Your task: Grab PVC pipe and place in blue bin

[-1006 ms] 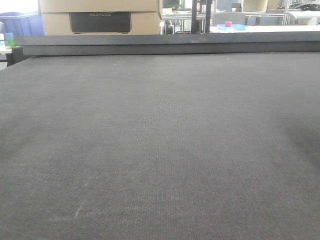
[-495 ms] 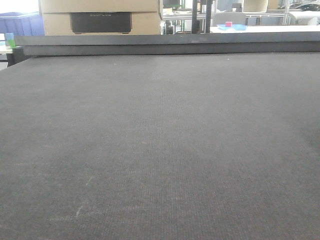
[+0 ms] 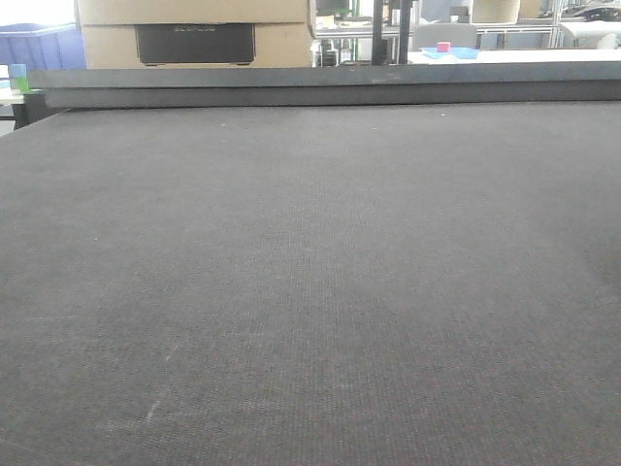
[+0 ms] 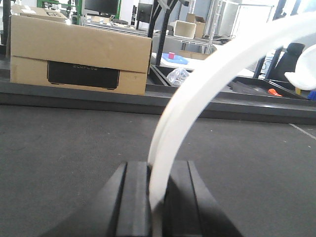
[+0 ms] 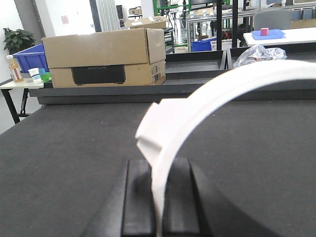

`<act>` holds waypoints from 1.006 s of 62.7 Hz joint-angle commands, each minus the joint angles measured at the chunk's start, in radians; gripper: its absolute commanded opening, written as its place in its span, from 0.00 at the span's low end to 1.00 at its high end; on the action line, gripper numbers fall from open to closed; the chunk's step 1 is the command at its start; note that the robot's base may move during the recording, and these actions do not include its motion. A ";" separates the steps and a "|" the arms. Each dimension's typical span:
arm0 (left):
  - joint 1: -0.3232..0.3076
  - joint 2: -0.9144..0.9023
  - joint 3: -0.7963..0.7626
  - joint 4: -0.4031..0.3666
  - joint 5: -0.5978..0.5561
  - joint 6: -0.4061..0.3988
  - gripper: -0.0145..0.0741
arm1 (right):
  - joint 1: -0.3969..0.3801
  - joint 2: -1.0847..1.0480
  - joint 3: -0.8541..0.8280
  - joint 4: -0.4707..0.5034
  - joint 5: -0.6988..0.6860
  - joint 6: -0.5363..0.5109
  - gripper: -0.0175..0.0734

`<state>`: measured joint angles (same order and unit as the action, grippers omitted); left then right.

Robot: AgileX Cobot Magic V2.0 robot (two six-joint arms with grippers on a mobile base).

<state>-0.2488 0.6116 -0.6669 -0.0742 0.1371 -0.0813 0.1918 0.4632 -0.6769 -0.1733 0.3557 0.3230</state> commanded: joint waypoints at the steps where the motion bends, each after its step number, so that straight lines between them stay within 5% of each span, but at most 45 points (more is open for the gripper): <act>1: -0.006 -0.008 -0.003 0.002 -0.022 -0.002 0.04 | 0.003 -0.005 0.002 -0.015 -0.026 -0.004 0.01; 63: -0.006 -0.008 -0.003 0.002 -0.022 -0.002 0.04 | 0.003 -0.005 0.002 -0.015 -0.026 -0.004 0.01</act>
<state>-0.2488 0.6116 -0.6669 -0.0725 0.1371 -0.0813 0.1918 0.4632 -0.6764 -0.1753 0.3557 0.3230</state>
